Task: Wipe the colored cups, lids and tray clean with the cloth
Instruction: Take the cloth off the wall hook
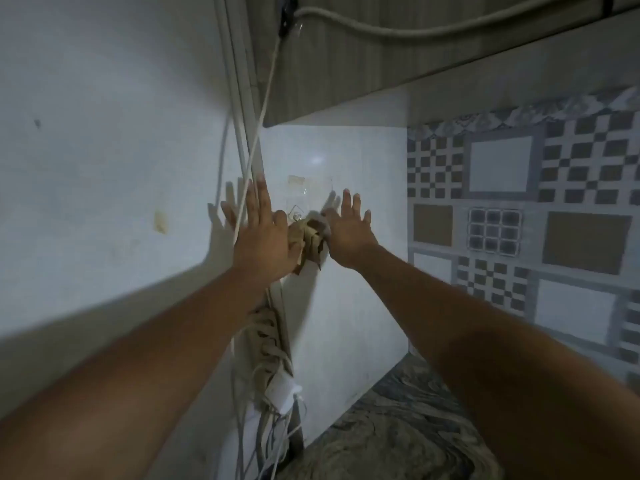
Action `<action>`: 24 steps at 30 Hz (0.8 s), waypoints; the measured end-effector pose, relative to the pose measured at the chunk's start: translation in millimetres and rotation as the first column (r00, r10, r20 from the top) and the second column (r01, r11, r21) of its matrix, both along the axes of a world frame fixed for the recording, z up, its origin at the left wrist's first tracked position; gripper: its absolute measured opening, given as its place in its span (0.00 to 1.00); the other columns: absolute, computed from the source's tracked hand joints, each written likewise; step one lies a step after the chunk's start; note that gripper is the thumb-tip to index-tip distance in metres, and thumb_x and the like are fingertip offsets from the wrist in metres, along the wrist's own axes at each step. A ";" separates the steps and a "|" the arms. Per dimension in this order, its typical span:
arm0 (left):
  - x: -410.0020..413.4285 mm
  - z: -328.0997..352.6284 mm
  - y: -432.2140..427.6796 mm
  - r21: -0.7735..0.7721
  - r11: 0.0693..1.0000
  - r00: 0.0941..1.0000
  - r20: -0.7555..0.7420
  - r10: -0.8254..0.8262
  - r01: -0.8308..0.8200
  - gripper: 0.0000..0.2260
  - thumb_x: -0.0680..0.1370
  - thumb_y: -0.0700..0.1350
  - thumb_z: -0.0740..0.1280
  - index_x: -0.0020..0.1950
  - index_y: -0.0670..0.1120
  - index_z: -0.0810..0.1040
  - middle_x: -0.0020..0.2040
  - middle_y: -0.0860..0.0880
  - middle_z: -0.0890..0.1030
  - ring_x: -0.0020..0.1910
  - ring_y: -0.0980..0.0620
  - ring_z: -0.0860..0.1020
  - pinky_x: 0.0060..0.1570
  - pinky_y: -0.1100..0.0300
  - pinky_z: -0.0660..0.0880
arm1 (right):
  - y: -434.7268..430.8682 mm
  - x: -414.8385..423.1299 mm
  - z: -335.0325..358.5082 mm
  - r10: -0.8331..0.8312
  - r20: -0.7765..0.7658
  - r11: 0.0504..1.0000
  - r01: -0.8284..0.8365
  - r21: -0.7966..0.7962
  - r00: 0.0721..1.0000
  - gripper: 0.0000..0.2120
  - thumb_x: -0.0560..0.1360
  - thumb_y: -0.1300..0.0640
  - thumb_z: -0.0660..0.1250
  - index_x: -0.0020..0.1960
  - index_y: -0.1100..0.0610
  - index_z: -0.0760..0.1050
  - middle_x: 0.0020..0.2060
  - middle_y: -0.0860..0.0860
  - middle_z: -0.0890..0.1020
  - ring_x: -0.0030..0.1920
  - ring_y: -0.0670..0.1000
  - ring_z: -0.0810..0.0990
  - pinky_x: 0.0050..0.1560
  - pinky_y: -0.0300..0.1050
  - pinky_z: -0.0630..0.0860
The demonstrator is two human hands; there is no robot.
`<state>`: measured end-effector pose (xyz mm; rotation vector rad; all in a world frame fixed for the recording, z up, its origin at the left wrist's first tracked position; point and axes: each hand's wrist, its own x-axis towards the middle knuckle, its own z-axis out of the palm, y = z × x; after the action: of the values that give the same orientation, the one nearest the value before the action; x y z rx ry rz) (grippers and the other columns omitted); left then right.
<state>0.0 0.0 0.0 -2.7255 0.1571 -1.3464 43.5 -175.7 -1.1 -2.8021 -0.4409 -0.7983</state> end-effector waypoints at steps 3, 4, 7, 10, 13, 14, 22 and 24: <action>3.4 1.4 -2.2 0.052 0.998 0.999 -0.025 0.038 -0.037 0.28 0.70 0.68 0.64 0.52 0.44 0.75 0.78 0.37 0.32 0.77 0.35 0.32 0.69 0.27 0.56 | 9.5 13.3 4.1 -0.022 -0.007 1.000 0.022 0.002 1.000 0.33 0.80 0.62 0.64 0.79 0.59 0.51 0.80 0.64 0.40 0.79 0.67 0.37 0.77 0.69 0.47; 5.6 0.0 -2.4 0.080 0.996 1.000 -0.005 0.030 -0.030 0.27 0.70 0.67 0.64 0.52 0.44 0.75 0.79 0.36 0.34 0.77 0.35 0.32 0.68 0.27 0.57 | 13.8 15.9 4.4 -0.015 0.001 1.000 0.015 0.020 1.000 0.34 0.79 0.63 0.65 0.79 0.61 0.51 0.80 0.64 0.42 0.80 0.66 0.39 0.77 0.69 0.49; 11.0 -5.6 -1.3 0.102 0.994 0.999 -0.008 0.039 -0.038 0.20 0.74 0.60 0.63 0.50 0.43 0.75 0.80 0.36 0.41 0.78 0.34 0.38 0.67 0.23 0.51 | 18.0 20.6 2.7 -0.037 0.046 0.998 0.035 0.049 0.998 0.32 0.78 0.66 0.67 0.77 0.64 0.55 0.80 0.63 0.49 0.80 0.66 0.46 0.76 0.69 0.56; 10.5 -2.0 -1.4 0.082 0.996 0.999 0.016 0.029 -0.031 0.13 0.75 0.52 0.62 0.50 0.44 0.75 0.81 0.37 0.44 0.79 0.35 0.40 0.68 0.23 0.46 | 17.5 25.2 3.5 -0.039 0.055 0.997 0.036 0.066 0.998 0.29 0.79 0.63 0.65 0.77 0.64 0.58 0.79 0.62 0.53 0.80 0.65 0.50 0.74 0.69 0.60; 7.5 2.2 0.3 0.087 0.996 0.999 0.035 0.002 -0.005 0.10 0.77 0.49 0.61 0.49 0.43 0.75 0.81 0.37 0.47 0.80 0.36 0.43 0.69 0.24 0.46 | 14.2 20.5 10.4 -0.016 0.064 0.992 0.007 0.130 0.998 0.23 0.78 0.56 0.66 0.72 0.59 0.67 0.76 0.58 0.62 0.77 0.63 0.59 0.70 0.67 0.67; 5.8 3.9 0.3 0.086 0.996 0.999 0.037 -0.003 -0.001 0.10 0.77 0.49 0.61 0.49 0.43 0.75 0.81 0.37 0.49 0.80 0.36 0.44 0.70 0.25 0.45 | 10.7 17.1 14.5 -0.001 0.077 0.986 -0.012 0.167 0.997 0.20 0.77 0.56 0.67 0.68 0.57 0.70 0.71 0.57 0.69 0.72 0.61 0.68 0.66 0.64 0.72; -21.8 19.3 -11.7 0.048 0.994 0.995 0.009 -0.096 0.095 0.05 0.78 0.39 0.63 0.53 0.41 0.74 0.81 0.39 0.47 0.80 0.37 0.42 0.75 0.38 0.52 | -21.1 -24.7 47.9 0.039 0.202 0.954 -0.097 0.285 0.979 0.08 0.80 0.55 0.64 0.56 0.50 0.80 0.50 0.51 0.85 0.46 0.54 0.83 0.48 0.47 0.81; -31.1 22.4 -15.8 0.019 0.990 0.990 -0.036 -0.138 0.139 0.11 0.77 0.38 0.66 0.59 0.41 0.73 0.81 0.40 0.49 0.80 0.39 0.43 0.74 0.37 0.54 | -29.7 -36.0 53.1 0.054 0.228 0.956 -0.117 0.270 0.972 0.08 0.81 0.54 0.65 0.57 0.50 0.81 0.50 0.50 0.86 0.47 0.53 0.84 0.45 0.43 0.78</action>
<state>-31.1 -15.8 22.4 -2.7664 0.3681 -1.3214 7.5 -205.4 52.1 -2.4269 -0.4408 -1.0637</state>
